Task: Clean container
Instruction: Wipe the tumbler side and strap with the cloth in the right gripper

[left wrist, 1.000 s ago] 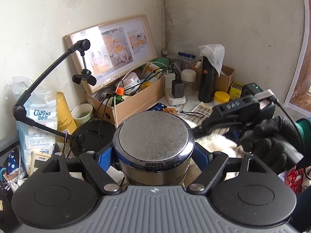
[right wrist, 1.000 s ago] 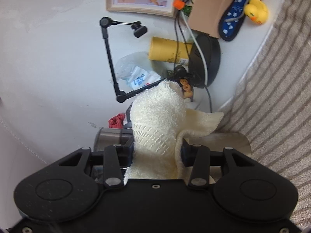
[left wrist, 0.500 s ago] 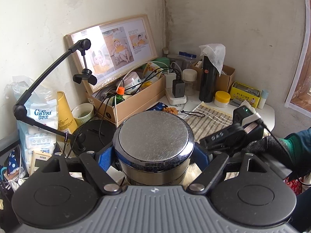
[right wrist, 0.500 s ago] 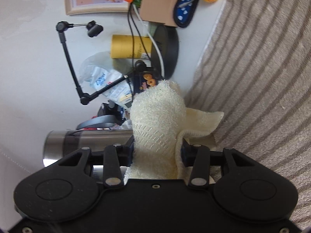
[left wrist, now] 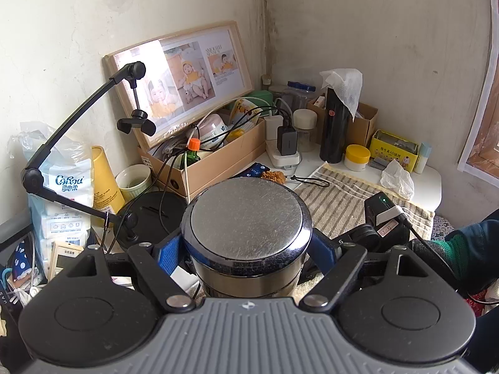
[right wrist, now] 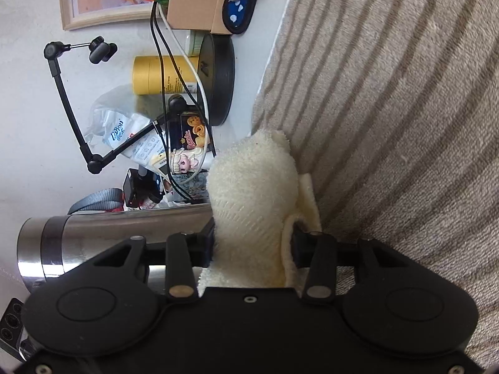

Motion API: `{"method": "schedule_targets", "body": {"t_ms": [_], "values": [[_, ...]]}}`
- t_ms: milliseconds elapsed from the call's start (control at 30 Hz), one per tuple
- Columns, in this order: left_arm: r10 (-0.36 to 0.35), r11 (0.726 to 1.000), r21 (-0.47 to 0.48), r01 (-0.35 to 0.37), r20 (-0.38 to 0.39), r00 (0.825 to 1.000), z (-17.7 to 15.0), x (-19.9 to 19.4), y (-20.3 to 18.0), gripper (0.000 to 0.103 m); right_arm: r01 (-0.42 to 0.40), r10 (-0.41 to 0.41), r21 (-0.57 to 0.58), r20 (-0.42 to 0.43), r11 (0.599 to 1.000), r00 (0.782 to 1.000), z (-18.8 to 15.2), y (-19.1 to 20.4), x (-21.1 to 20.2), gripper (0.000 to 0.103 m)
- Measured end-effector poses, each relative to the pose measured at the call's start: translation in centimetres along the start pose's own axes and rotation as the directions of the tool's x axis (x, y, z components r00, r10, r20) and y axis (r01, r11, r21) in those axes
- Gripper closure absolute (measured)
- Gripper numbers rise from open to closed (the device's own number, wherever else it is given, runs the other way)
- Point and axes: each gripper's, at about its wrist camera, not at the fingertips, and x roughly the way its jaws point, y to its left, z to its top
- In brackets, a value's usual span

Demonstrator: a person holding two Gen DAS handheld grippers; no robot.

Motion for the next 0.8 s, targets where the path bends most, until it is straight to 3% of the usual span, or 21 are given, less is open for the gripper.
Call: {"method": "schedule_targets", "body": {"t_ms": [233,433,600,800], "values": [[-0.08,0.994,0.076,0.08,-0.007,0.997,0.3,0.0,1.3,0.021,-0.023,0.023,0.011,-0.025,1.0,0.999,-0.3,0.1,-0.1,0.061],[-0.184,0.963,0.2,0.179,0.011,0.983,-0.3,-0.3,1.8,0.021,-0.082,0.083,0.024,-0.029,0.996,0.996,-1.0,0.6,-1.0,0.06],[-0.137,0.983,0.121,0.137,-0.009,0.991,0.2,0.0,1.9,0.021,-0.137,0.137,0.015,-0.035,0.99,0.99,-1.2,1.5,-1.5,0.06],[0.01,0.996,-0.085,-0.012,-0.024,1.0,0.6,0.3,0.5,0.02,-0.172,0.171,-0.021,-0.032,0.985,0.985,-1.2,3.5,-2.3,0.06]]}}
